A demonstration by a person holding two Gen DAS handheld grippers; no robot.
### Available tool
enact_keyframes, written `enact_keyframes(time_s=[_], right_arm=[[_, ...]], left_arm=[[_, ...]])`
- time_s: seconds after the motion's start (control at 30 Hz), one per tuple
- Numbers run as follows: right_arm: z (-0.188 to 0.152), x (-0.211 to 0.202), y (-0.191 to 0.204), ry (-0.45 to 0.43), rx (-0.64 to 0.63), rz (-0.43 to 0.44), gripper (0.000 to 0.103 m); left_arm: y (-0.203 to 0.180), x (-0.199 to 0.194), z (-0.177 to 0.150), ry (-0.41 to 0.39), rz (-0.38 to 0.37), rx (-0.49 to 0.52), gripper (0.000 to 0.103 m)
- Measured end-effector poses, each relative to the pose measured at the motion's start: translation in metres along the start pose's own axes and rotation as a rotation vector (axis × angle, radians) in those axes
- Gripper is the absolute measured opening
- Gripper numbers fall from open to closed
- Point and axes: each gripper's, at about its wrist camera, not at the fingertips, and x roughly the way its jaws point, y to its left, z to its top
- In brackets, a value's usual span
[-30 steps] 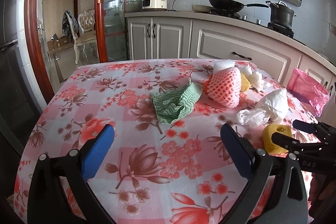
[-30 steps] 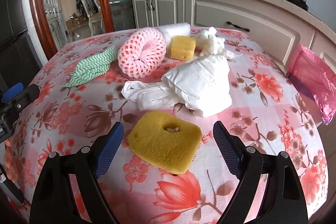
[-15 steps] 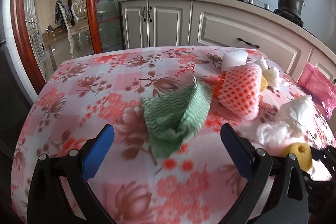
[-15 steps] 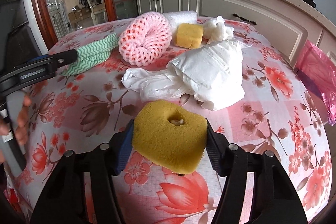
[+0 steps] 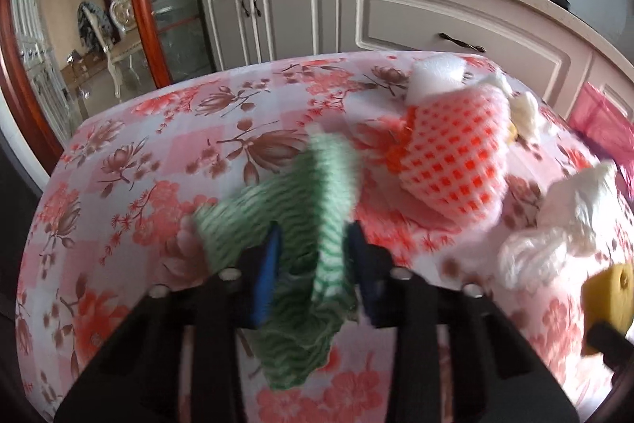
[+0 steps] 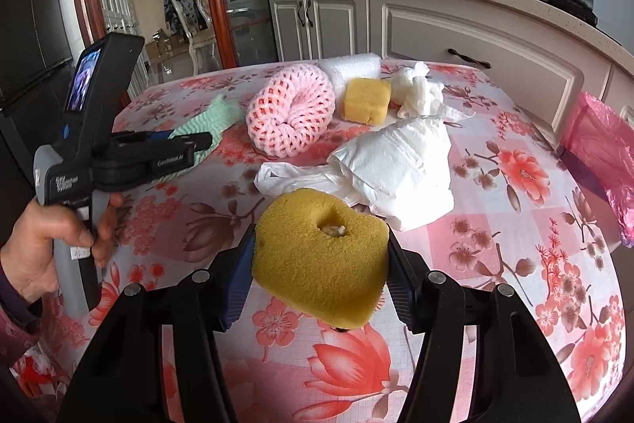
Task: Collect trash
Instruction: 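Grasp the green striped cloth with the left tool while the right tool grasps the yellow sponge, then carry the cloth and sponge to the pink bin and open both tools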
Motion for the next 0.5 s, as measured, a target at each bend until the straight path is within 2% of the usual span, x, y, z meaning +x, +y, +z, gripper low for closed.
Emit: enact_keyframes(time_s=[0.03, 0.07, 0.37, 0.5], right_arm=[[0.0, -0.001, 0.0, -0.004, 0.002, 0.005, 0.057], [0.0, -0.002, 0.0, -0.007, 0.002, 0.01, 0.057], [-0.003, -0.027, 0.017, -0.065, -0.02, 0.038, 0.057], [-0.005, -0.039, 0.019, -0.09, -0.022, 0.04, 0.057]], left_arm=[[-0.002, -0.004, -0.003, -0.009, 0.002, 0.011, 0.018], [-0.004, -0.009, -0.006, -0.018, 0.009, 0.025, 0.017], [-0.015, -0.063, -0.038, -0.088, 0.04, 0.076, 0.009], [-0.02, -0.084, -0.046, -0.11, 0.041, 0.093, 0.009]])
